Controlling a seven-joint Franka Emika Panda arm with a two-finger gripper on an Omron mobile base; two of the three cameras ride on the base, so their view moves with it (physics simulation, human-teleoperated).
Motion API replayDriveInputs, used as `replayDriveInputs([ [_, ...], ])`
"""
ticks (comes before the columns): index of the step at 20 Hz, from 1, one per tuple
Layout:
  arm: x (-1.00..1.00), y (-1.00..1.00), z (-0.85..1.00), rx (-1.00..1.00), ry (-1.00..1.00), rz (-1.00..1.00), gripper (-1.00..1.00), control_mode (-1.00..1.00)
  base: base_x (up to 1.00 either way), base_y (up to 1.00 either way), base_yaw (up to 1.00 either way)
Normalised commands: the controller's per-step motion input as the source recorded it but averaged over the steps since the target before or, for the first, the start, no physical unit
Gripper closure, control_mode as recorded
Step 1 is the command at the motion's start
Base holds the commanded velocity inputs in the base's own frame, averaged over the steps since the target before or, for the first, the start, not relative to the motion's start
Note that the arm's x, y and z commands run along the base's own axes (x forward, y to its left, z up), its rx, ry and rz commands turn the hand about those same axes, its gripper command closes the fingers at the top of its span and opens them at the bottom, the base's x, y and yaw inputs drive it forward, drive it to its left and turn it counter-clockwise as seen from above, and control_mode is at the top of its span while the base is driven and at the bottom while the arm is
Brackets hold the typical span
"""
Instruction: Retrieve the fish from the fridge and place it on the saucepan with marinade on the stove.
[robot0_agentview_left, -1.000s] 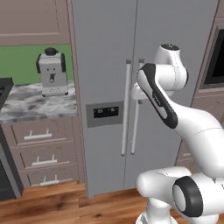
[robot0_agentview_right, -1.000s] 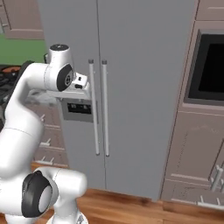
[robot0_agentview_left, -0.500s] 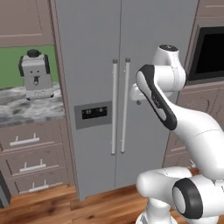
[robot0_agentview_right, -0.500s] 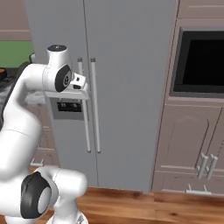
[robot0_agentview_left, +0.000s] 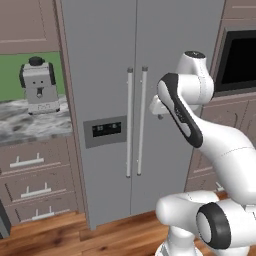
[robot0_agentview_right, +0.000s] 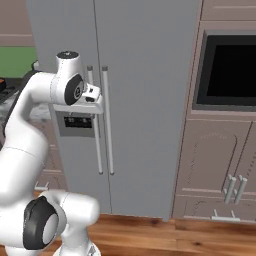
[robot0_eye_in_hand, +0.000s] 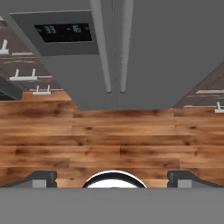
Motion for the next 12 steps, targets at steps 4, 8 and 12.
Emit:
replayDriveInputs([
  [4,0.03,-0.02,-0.04,0.00,-0.03,0.01,-1.00,-1.00,0.00,-0.01,0.00],
  [8,0.16,-0.22,-0.19,0.03,-0.24,0.19,-1.00,-1.00,0.00,0.00,0.00],
  [12,0.19,-0.25,-0.07,0.05,-0.36,0.24,-1.00,-1.00,0.00,0.00,0.00],
])
